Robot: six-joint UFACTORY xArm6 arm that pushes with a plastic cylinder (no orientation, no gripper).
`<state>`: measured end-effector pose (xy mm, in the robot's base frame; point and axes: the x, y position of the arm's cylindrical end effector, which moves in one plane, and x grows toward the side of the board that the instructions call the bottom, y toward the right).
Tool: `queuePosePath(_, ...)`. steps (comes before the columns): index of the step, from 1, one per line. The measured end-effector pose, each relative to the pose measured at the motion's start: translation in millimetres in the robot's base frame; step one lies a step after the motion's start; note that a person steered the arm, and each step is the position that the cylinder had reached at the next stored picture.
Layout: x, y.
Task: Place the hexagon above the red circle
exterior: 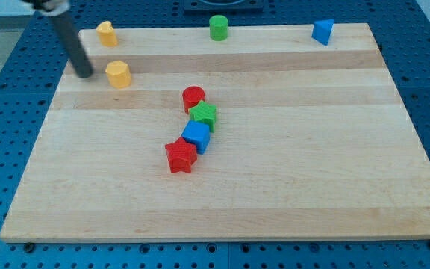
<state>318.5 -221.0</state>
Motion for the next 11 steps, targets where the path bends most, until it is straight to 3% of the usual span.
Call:
queuePosePath(1,2,81)
queuePosePath(3,24,38)
queuePosePath(4,45,59)
queuePosePath(5,42,118)
queuePosePath(6,41,120)
queuePosePath(7,35,75)
queuePosePath(9,-22,92)
queuePosePath(11,12,130)
